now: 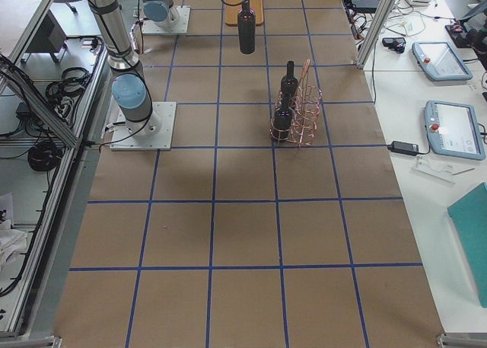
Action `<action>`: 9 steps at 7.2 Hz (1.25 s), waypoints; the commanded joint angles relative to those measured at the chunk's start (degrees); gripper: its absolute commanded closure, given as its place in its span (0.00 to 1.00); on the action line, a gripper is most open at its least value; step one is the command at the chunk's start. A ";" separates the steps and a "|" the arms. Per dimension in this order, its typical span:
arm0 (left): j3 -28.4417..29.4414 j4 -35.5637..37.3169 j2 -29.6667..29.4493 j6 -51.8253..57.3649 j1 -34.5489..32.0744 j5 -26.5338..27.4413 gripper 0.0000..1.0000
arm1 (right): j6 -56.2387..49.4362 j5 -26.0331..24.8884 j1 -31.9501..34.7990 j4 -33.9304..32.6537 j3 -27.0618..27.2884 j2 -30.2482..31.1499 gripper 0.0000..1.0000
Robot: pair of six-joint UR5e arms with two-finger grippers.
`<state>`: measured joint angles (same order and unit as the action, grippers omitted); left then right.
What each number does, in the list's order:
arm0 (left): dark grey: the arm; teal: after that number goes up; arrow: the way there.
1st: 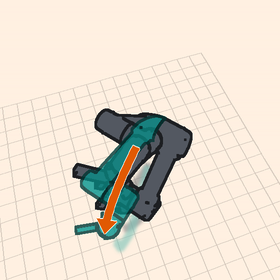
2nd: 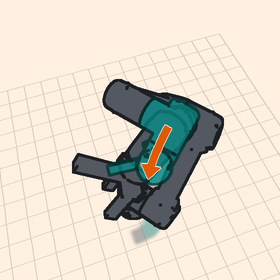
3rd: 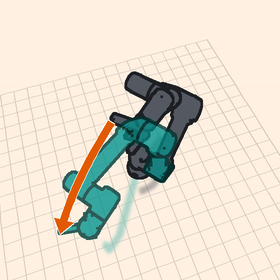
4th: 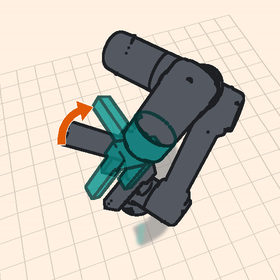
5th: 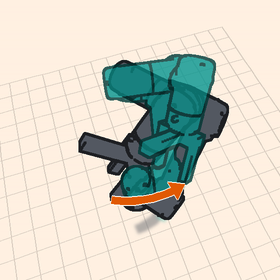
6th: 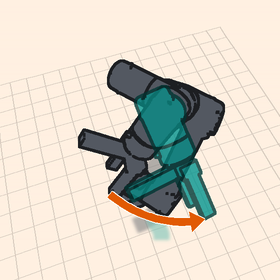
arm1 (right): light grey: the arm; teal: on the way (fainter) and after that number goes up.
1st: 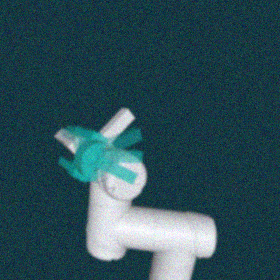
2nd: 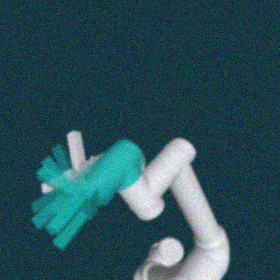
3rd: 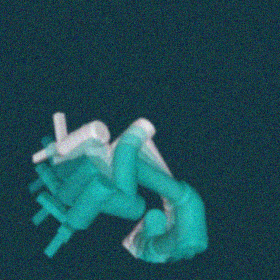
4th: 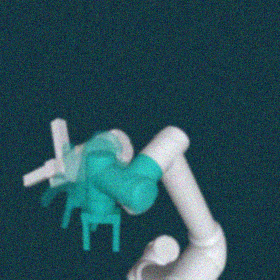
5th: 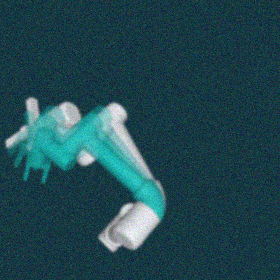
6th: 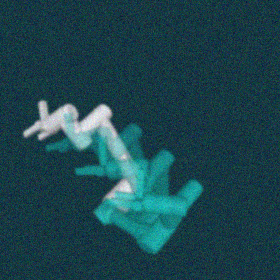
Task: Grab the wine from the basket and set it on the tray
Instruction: 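Lift the dark wine bottle up out of the rack with the right gripper, then carry the bottle toward the tray and stand it upright on the table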
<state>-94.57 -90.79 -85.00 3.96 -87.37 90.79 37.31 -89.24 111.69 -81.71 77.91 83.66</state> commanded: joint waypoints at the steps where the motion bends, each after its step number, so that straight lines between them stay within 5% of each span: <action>1: 0.09 0.17 0.01 0.17 0.36 -0.08 0.00 | 8.90 0.82 8.07 -8.96 0.67 -7.17 0.83; 9: 0.18 1.32 0.10 3.34 1.77 0.18 0.00 | 11.90 4.16 11.18 -16.55 3.66 -13.09 0.72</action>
<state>-94.35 -89.47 -84.91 7.29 -85.53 90.97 48.74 -85.15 122.40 -97.84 81.52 71.00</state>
